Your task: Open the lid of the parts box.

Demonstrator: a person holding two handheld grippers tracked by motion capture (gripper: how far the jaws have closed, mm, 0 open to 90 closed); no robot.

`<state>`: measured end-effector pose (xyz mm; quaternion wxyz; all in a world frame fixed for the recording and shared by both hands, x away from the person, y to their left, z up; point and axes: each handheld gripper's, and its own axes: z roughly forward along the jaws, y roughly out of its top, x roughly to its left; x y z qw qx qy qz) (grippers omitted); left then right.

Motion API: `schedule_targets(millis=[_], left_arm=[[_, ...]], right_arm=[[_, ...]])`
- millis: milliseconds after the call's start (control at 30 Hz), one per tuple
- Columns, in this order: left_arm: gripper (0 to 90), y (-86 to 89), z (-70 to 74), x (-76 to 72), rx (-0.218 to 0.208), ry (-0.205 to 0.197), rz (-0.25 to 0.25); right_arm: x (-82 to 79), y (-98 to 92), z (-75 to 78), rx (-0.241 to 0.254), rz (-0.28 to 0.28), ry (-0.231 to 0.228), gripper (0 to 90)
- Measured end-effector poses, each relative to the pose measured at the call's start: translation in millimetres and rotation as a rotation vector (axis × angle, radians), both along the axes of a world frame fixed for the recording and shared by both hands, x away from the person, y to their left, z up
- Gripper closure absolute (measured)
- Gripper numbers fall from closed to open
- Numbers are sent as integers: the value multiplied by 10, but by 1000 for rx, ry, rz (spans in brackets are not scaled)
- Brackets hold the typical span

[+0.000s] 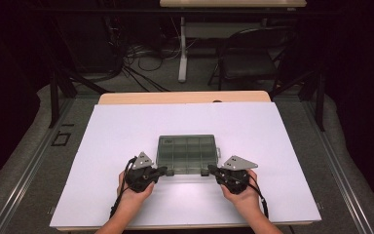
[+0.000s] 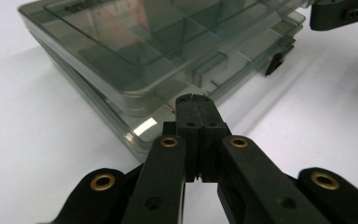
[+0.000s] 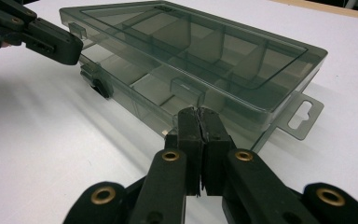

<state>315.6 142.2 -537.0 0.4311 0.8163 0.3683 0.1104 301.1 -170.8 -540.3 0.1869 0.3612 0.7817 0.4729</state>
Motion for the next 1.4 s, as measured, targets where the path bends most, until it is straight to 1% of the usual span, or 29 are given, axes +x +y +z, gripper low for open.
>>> schedule_targets(millis=[67, 100, 133, 167, 200, 233, 300, 333, 367, 400, 433, 533, 567, 600, 667, 700, 767, 833, 867, 900, 933, 1000, 1100, 1133, 1167, 1200, 1300, 1333, 1400], left_arm=[[900, 28, 24, 16, -5, -3, 6], [900, 35, 33, 20, -15, 0, 12], [900, 42, 46, 26, -17, -1, 15], [900, 49, 62, 35, -18, -2, 13], [900, 43, 77, 40, -24, -2, 21], [900, 44, 100, 56, -21, -8, 18], [900, 39, 155, 80, -15, -17, 19], [900, 37, 185, 94, -13, -26, 22], [900, 37, 217, 111, -9, -35, 23], [900, 31, 250, 128, -16, -39, 26], [900, 30, 288, 152, -11, -48, 27], [900, 29, 396, 242, -21, -65, 40], [900, 33, 428, 280, -25, -65, 42], [900, 34, 458, 315, -36, -65, 50], [900, 40, 517, 397, -45, -67, 59], [900, 40, 541, 432, -55, -70, 67], [900, 39, 584, 502, -59, -75, 80], [900, 42, 617, 567, -65, -77, 93], [900, 43, 631, 595, -73, -76, 98], [900, 41, 645, 622, -78, -77, 103], [900, 41, 658, 647, -80, -79, 106], [900, 40, 678, 690, -89, -77, 111], [900, 32, 703, 749, -97, -71, 122], [900, 28, 709, 771, -97, -75, 124], [900, 28, 716, 788, -97, -72, 127], [900, 27, 723, 804, -99, -70, 131], [900, 25, 736, 841, -103, -72, 135], [900, 26, 740, 850, -99, -72, 134], [900, 26, 743, 861, -99, -70, 136]], right_arm=[[1, -10, 9, 0, -1, 7, 888], [9, -9, 2, 11, -4, -10, 889], [9, -22, 18, -2, 1, 1, 889], [10, -22, 21, 11, -10, -4, 891], [16, -33, 37, 9, -3, -3, 894], [14, -37, 53, 12, -2, 1, 898], [10, -40, 99, -2, 3, -6, 900], [19, -35, 121, -4, 2, -19, 900], [31, -39, 152, -10, 6, -19, 900], [50, -42, 181, -13, 4, -25, 900], [76, -43, 216, -17, -1, -28, 900], [199, -35, 330, 6, -14, -36, 900], [237, -29, 373, 1, -18, -34, 900], [281, -22, 410, -5, -21, -41, 898], [363, -4, 474, -8, -31, -54, 896], [403, 4, 508, -10, -34, -50, 893], [480, 18, 566, -10, -44, -54, 890], [561, 30, 613, -1, -56, -59, 889], [598, 32, 641, -7, -55, -51, 889], [635, 46, 655, 0, -65, -60, 889], [669, 49, 676, -9, -65, -65, 889], [723, 59, 706, -15, -73, -69, 887], [785, 70, 733, -8, -82, -74, 883], [797, 68, 745, -12, -83, -62, 882], [822, 71, 739, -3, -88, -77, 881], [835, 70, 744, -1, -91, -72, 881], [867, 61, 745, 11, -98, -78, 872], [868, 57, 745, 14, -99, -76, 866], [853, 47, 746, 5, -95, -78, 851]])
